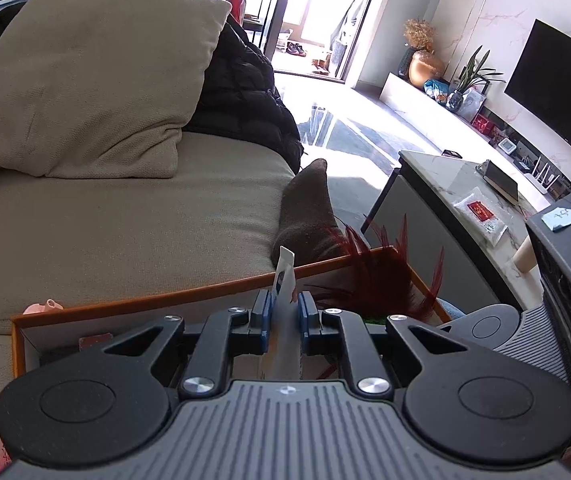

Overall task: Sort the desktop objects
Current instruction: 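Carry the lotion tube and feather duster over the shoebox, then lower the lotion tube into the shoebox and open the left gripper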

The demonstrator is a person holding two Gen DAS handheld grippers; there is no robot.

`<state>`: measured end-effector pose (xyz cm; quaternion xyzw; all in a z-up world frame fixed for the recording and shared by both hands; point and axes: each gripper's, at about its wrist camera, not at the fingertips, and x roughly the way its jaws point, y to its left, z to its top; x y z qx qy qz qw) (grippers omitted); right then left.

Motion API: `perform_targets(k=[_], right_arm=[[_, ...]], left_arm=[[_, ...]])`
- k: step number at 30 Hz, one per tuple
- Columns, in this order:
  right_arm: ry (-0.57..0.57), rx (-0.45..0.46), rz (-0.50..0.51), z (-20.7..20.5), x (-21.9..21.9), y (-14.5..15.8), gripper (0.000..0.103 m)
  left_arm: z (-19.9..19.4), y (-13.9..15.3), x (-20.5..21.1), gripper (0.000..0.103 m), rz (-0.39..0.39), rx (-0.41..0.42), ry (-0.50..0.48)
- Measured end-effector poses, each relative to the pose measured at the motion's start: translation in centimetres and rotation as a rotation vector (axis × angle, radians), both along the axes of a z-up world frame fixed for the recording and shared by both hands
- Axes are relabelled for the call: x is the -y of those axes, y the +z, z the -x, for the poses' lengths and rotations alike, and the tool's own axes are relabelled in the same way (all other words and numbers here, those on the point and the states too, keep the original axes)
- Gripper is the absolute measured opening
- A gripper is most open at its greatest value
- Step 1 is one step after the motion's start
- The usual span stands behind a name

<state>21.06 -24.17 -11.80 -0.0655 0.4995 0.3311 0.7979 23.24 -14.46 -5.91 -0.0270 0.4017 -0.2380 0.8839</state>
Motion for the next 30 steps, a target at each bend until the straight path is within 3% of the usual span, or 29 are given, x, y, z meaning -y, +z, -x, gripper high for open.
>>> perform_targets(k=[9, 20, 24, 30], right_arm=[[-0.033, -0.063, 0.097, -3.6, -0.6, -2.9, 0.029], [0.021, -0.019, 0.089, -4.7, -1.3, -3.4, 0.027], [0.081, 0.048, 0.115, -4.3, -2.0, -3.1, 0.027], [0.249, 0.2, 0.23, -2.9, -3.6, -2.9, 0.033]], left_arm=[[-0.9, -1.1, -0.1, 0.016, 0.015, -0.095, 0.03], [-1.3, -0.9, -1.2, 0.012, 0.035, -0.122, 0.073], [-0.4, 0.2, -2.9, 0.012, 0.048, -0.103, 0.091], [1.8, 2.7, -6.1, 0.012, 0.066, -0.044, 0.148]])
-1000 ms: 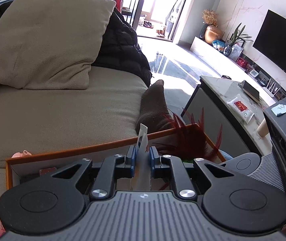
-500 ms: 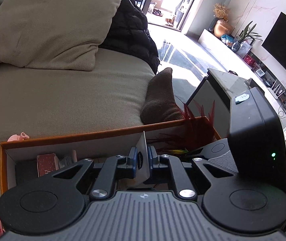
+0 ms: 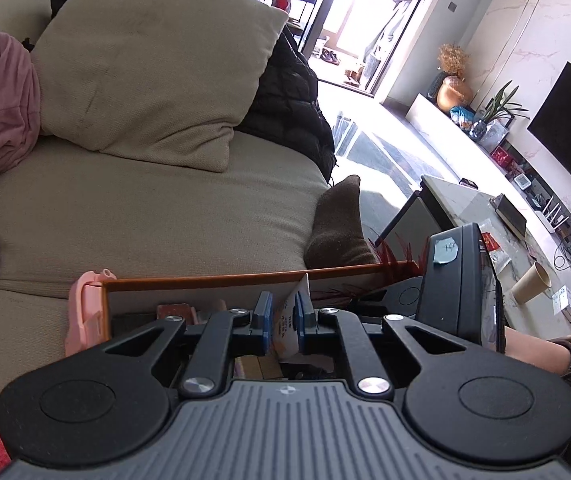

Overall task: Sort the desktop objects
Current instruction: 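Lower the lotion tube into the shoebox and open the left gripper, then lower the feather duster into the shoebox and open the right gripper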

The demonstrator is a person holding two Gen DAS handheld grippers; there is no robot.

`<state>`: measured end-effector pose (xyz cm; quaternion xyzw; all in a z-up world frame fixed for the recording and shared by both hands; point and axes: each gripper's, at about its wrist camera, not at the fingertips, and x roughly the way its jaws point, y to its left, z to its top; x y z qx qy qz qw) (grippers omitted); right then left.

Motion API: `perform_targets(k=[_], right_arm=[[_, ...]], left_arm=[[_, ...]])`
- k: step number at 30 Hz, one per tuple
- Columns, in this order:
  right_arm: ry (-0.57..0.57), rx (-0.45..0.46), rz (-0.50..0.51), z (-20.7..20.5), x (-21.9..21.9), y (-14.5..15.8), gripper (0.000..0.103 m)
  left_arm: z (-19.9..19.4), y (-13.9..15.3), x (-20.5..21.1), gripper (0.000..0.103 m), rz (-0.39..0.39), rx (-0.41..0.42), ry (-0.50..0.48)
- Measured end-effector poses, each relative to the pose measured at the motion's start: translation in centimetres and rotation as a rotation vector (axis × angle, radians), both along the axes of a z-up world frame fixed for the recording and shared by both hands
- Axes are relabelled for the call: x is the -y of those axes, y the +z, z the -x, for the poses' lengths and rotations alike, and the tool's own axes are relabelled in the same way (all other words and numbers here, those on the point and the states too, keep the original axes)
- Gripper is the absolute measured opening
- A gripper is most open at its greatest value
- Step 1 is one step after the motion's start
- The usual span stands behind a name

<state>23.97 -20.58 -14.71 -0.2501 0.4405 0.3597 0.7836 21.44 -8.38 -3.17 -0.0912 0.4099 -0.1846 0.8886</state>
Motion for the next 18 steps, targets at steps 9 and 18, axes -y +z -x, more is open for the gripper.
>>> perform_targets(k=[9, 18], right_arm=[[0.184, 0.092, 0.118, 0.6, -1.0, 0.5, 0.032], [0.096, 0.105, 0.167, 2.7, -0.2, 3.0, 0.036]], left_arm=[[3.3, 1.8, -5.2, 0.012, -0.026, 0.039, 0.136], [8.0, 3.9, -11.1, 0.013, -0.111, 0.076, 0.243]])
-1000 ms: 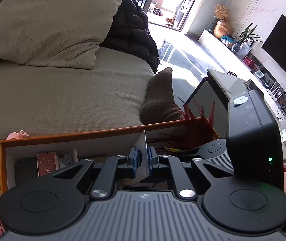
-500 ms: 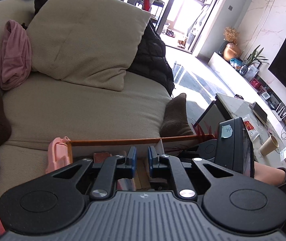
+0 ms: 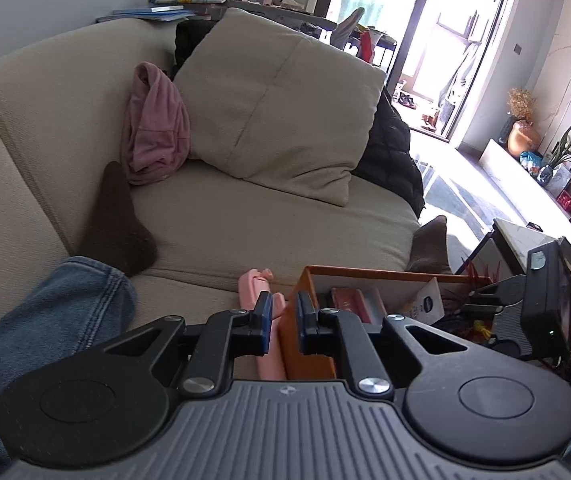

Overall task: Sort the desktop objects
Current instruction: 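Lower the feather duster into the shoebox and open the right gripper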

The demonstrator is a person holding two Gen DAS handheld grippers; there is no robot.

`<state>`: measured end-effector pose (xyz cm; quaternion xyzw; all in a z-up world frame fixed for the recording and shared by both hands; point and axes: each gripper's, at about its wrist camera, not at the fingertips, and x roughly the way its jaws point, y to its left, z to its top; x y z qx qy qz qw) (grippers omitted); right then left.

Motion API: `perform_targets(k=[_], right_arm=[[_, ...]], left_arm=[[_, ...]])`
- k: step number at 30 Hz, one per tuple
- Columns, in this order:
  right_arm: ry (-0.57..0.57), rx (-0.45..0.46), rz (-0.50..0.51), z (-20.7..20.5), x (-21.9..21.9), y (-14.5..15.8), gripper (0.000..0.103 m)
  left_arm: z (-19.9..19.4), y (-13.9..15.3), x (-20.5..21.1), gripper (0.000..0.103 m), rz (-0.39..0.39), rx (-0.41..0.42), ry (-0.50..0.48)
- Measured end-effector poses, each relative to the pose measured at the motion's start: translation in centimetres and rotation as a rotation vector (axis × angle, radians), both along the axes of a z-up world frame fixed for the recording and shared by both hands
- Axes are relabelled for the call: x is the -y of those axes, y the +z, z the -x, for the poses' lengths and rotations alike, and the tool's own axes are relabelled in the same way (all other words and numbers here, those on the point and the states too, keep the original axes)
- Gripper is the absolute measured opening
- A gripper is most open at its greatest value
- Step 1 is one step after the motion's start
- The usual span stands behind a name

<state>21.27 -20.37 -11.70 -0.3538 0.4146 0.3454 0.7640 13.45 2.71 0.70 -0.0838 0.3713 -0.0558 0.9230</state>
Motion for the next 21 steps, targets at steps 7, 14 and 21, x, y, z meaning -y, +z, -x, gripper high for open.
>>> perform_targets(k=[7, 14, 21], right_arm=[[-0.154, 0.023, -0.172, 4.1, 1.9, 4.7, 0.036], [-0.163, 0.062, -0.375, 9.8, -0.3, 8.8, 0.036], [-0.32, 0.043, -0.285, 8.6, 1.2, 8.1, 0.036]], left_arm=[[4.4, 0.1, -4.3, 0.013, -0.075, -0.031, 0.101], [7.5, -1.7, -7.1, 0.019, -0.074, -0.109, 0.19], [8.8, -2.6, -7.1, 0.019, -0.013, -0.107, 0.16]])
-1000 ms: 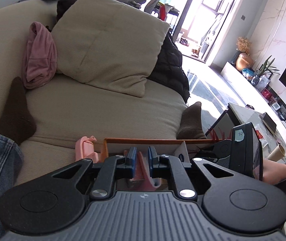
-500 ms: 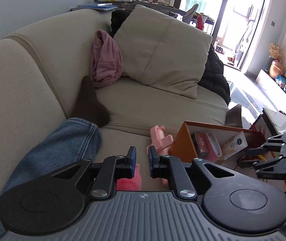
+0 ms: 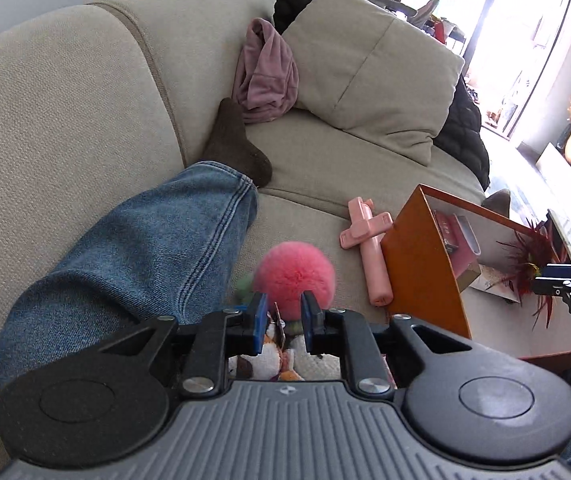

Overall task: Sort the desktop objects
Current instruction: 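Lower the feather duster into the shoebox and open the right gripper, then push the feather duster into the shoebox with the right gripper while the left approaches the pink pompom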

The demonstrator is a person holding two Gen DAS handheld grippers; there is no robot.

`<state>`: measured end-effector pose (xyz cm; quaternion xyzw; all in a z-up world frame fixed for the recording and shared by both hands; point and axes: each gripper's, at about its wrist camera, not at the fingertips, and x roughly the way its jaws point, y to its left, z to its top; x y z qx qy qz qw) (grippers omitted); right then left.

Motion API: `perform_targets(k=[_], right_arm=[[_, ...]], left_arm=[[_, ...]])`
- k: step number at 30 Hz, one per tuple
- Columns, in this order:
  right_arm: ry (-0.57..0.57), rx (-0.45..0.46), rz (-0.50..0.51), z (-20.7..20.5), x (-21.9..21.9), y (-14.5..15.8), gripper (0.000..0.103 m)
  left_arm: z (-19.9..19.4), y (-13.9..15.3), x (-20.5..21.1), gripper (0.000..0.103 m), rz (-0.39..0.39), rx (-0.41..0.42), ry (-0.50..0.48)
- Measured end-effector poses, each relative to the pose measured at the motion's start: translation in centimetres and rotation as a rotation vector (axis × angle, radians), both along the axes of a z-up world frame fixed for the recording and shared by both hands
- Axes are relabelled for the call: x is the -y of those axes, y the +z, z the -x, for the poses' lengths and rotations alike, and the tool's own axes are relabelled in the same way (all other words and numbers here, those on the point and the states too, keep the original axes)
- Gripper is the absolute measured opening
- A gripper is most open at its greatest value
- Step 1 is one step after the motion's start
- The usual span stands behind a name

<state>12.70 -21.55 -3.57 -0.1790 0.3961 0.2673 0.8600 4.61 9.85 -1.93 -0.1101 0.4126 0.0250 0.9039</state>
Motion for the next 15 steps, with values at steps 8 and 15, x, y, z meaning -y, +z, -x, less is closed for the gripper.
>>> perform_targets(k=[8, 15], right_arm=[[-0.282, -0.294, -0.07, -5.7, 5.8, -4.0, 0.051], [-0.557, -0.479, -0.314, -9.3, 9.1, -8.0, 0.054]], left_arm=[[-1.5, -1.3, 0.8, 0.02, 0.012, -0.025, -0.032], [-3.4, -2.4, 1.5, 0.02, 0.005, -0.066, -0.049]])
